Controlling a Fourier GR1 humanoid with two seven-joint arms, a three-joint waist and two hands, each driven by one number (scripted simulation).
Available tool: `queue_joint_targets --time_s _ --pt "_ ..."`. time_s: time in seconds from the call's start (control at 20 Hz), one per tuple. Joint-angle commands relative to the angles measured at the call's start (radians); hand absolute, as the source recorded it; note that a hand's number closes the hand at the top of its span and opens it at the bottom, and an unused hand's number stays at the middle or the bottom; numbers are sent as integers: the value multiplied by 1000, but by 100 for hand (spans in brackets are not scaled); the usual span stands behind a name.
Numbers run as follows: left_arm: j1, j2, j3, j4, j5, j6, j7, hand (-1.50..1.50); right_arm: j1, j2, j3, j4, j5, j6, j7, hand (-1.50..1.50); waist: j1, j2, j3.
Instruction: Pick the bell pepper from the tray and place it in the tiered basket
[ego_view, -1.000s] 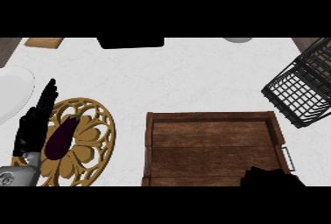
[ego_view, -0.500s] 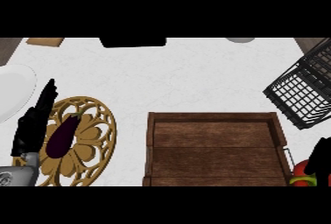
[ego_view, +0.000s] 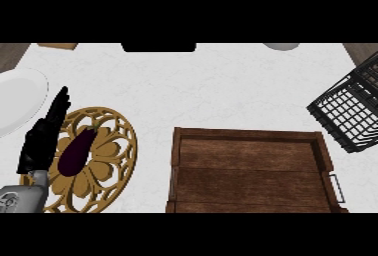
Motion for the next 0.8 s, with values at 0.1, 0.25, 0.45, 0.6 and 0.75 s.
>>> queue_joint_targets --time_s 0.1,0.25,0.45,0.6,0.75 --pt "-9 -33 -23 -24 -42 2 29 0 -151 -65 12 220 135 27 -133 150 21 5 1" --pt "-15 -18 15 11 -11 -27 -15 0 -190 -98 29 260 265 -21 -167 150 26 6 0" --pt "-67 -12 17 30 -21 -30 9 0 -189 -141 61 342 491 -121 -271 150 26 10 1" --pt "-61 -17 11 24 -23 -44 17 0 -325 -175 113 591 557 -185 -348 150 44 12 1" --pt "-50 -32 -3 -10 -43 -41 44 0 -393 -166 176 719 621 -234 -423 150 38 8 1"
